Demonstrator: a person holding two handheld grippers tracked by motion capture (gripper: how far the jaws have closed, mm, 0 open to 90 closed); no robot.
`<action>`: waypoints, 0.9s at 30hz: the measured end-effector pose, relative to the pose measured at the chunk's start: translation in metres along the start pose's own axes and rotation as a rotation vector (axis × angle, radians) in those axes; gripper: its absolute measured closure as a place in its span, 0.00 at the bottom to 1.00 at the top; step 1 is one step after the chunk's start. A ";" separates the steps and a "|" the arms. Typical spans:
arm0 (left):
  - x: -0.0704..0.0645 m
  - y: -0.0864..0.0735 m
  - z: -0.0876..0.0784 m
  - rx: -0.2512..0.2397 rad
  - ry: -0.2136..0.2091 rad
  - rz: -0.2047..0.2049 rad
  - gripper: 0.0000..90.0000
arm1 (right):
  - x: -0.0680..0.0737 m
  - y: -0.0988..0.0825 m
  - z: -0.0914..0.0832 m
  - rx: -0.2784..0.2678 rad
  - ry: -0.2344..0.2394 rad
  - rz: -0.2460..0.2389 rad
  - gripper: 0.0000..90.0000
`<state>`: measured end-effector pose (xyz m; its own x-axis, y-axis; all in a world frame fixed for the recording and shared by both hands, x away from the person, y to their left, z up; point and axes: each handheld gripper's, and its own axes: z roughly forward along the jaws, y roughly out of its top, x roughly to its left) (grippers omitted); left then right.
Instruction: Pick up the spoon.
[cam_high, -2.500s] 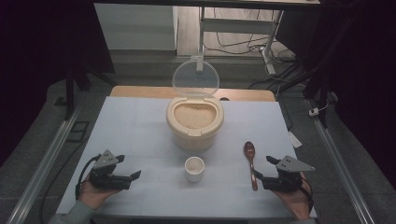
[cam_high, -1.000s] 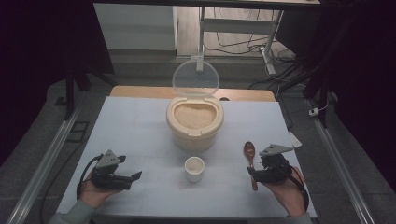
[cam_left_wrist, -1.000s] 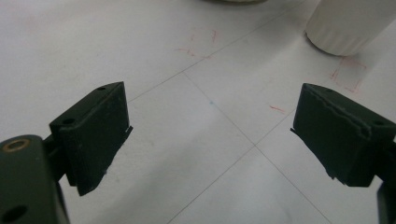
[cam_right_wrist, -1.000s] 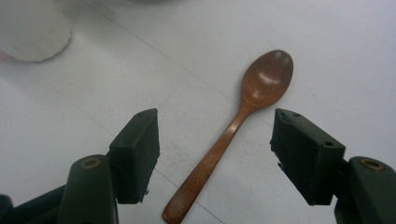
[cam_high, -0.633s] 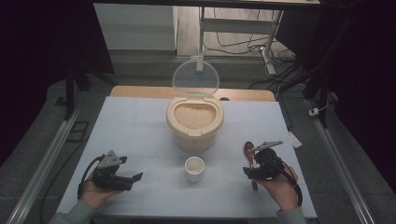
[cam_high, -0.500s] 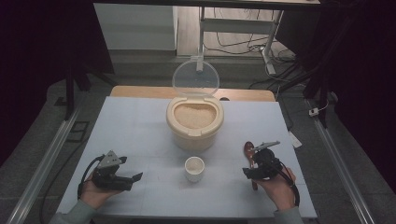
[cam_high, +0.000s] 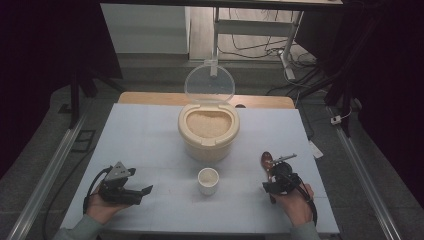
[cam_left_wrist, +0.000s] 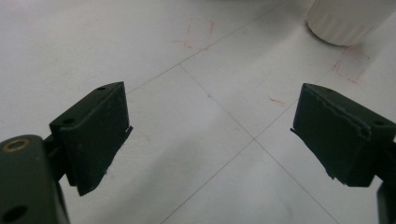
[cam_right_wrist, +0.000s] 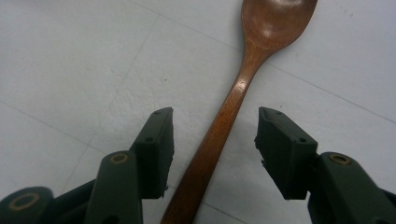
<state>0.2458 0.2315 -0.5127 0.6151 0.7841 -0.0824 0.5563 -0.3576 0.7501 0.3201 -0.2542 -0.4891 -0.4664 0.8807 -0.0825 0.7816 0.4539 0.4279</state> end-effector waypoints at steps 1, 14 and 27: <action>0.000 0.000 0.000 0.000 0.000 0.000 0.12 | 0.000 0.000 0.001 0.002 -0.003 0.000 0.55; 0.001 -0.001 0.001 0.004 0.002 0.000 0.12 | -0.004 0.002 0.010 0.020 -0.008 0.050 0.72; 0.001 -0.003 0.002 0.014 0.004 0.002 0.12 | -0.004 0.011 0.012 0.078 -0.015 0.094 0.89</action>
<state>0.2455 0.2324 -0.5162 0.6140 0.7854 -0.0785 0.5629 -0.3660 0.7411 0.3356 -0.2511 -0.4949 -0.3838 0.9215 -0.0596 0.8515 0.3781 0.3633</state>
